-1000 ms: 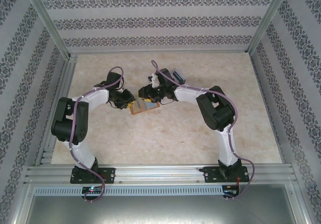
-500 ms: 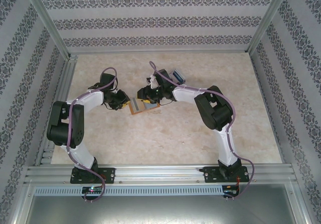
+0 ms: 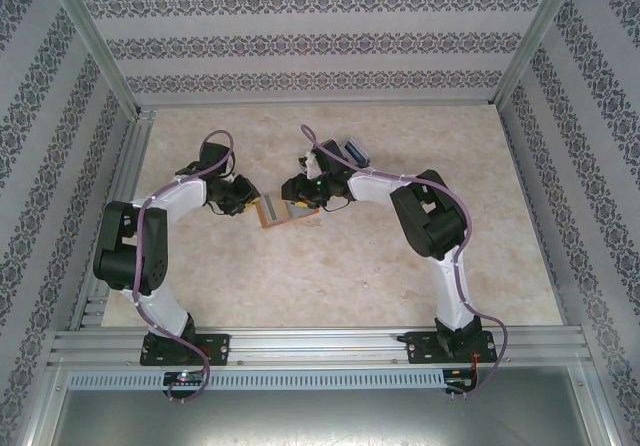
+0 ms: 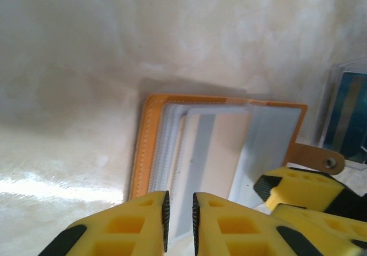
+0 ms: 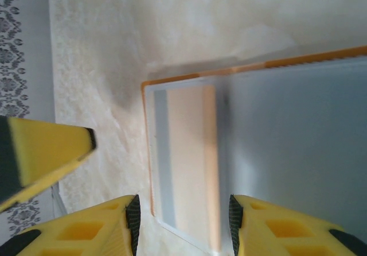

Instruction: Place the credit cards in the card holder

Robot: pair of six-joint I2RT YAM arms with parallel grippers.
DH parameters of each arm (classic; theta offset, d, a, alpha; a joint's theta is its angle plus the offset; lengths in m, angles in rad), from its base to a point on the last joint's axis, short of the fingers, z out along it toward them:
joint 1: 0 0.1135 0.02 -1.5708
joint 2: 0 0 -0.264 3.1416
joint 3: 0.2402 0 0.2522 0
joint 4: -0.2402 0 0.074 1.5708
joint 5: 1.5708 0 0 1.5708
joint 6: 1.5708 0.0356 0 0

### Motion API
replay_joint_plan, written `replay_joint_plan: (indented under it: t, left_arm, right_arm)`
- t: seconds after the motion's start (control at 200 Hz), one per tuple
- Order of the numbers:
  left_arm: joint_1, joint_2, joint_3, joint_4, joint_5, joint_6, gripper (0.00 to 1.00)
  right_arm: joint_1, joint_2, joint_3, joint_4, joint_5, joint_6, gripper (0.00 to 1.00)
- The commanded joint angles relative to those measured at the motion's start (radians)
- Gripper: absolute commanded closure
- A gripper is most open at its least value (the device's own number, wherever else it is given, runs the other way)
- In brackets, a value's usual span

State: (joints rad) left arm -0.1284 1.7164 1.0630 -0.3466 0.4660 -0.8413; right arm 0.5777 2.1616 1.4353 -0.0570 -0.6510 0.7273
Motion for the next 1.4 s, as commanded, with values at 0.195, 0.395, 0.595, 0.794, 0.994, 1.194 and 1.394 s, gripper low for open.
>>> replay_joint_plan:
  t: [0.195,0.395,0.595,0.794,0.994,1.194,1.394]
  left_arm:
    - [0.001,0.042,0.097,-0.012,0.010,0.041,0.79]
    - [-0.040,0.078,0.157,-0.016,0.006,0.043,0.79]
    - [-0.080,0.106,0.190,0.006,-0.003,0.023,0.79]
    - [-0.112,0.156,0.255,-0.011,-0.001,0.034,0.79]
    - [-0.138,0.203,0.325,-0.026,0.003,0.038,0.79]
    - [-0.168,0.264,0.422,-0.055,0.009,0.045,0.78]
    - [-0.194,0.328,0.506,-0.078,0.026,0.046,0.78]
  right_arm:
    - [-0.009,-0.098,-0.058,-0.049,0.073,-0.070,0.53]
    - [-0.029,-0.154,-0.103,-0.075,0.111,-0.113,0.53]
    - [-0.084,-0.247,-0.156,-0.112,0.153,-0.168,0.53]
    - [-0.156,-0.351,-0.221,-0.123,0.188,-0.196,0.53]
    - [-0.232,-0.425,-0.260,-0.139,0.205,-0.226,0.53]
    - [-0.317,-0.450,-0.247,-0.150,0.194,-0.247,0.53]
    - [-0.370,-0.421,-0.187,-0.182,0.176,-0.269,0.53]
